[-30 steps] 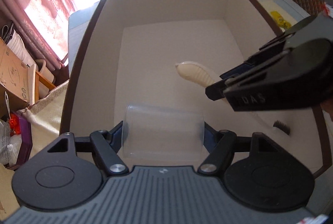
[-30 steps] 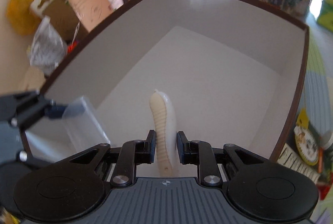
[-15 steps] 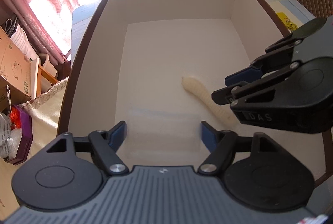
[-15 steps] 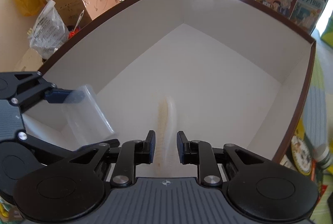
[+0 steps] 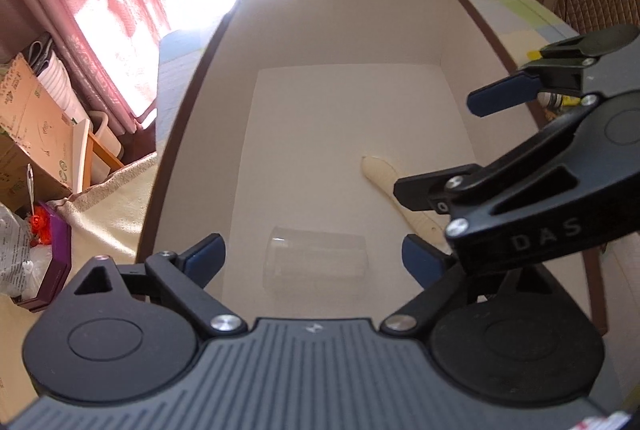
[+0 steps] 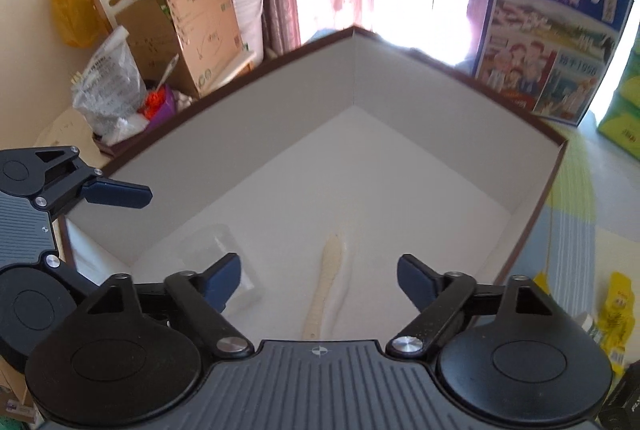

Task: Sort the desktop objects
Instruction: 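Carry both items over the shoebox and release them inside, then withdraw both tools from the shoebox back toward the table items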

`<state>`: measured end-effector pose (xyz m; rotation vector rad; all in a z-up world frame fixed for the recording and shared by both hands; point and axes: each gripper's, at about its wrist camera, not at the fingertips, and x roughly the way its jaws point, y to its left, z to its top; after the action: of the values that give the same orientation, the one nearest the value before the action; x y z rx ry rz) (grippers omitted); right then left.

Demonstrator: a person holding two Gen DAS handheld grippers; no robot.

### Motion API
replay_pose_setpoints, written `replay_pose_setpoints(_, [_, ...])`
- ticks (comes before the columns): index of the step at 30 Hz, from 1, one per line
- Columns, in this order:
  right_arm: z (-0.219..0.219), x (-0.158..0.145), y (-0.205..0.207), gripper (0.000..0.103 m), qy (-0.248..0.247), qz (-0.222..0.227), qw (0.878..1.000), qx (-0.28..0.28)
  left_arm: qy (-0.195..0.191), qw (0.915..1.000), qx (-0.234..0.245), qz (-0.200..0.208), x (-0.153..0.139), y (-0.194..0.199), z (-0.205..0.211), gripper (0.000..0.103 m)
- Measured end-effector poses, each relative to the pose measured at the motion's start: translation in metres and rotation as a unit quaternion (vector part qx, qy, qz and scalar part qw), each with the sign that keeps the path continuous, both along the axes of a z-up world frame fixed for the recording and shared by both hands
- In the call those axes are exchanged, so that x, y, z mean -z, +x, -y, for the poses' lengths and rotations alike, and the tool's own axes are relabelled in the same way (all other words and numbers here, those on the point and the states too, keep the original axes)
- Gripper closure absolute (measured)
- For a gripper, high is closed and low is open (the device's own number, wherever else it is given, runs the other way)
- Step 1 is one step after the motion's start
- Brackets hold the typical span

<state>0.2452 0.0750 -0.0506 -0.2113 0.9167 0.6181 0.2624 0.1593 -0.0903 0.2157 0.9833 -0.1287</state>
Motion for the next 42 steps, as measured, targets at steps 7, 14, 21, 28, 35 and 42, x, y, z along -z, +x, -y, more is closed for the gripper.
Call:
replay_pose_setpoints(7, [0.011,-0.028,-0.021,0.006,0.028,0.036,0.999,-0.005,0.002,0.9992,-0.027,0.030,-0.025,-0.020,0.006,0.005])
replay_pose_setpoints(14, [0.028,-0.057,-0.050,0.002,0.049,0.076,0.996,-0.012,0.008,0.9958,-0.068,0.061,-0.051,-0.046,0.010,0.004])
replay_pose_setpoints(21, [0.065,-0.074,-0.079,0.002,0.079,0.086,0.993,-0.007,0.003,0.9924,-0.084,0.090,-0.072,-0.083,0.026,0.004])
replay_pose_setpoints(28, [0.114,-0.076,-0.102,0.002,0.074,0.088,0.993,0.007,-0.008,0.9908,-0.096,0.095,-0.078,-0.115,0.045,0.004])
replay_pose_setpoints(35, [0.159,-0.070,-0.127,0.002,0.060,0.079,0.995,0.024,-0.012,0.9923,-0.074,0.098,-0.084,-0.137,0.077,0.004])
replay_pose_setpoints(42, [0.212,-0.051,-0.141,0.002,0.030,0.049,0.996,0.063,-0.034,0.9949,-0.037,0.088,-0.081,-0.149,0.114,0.005])
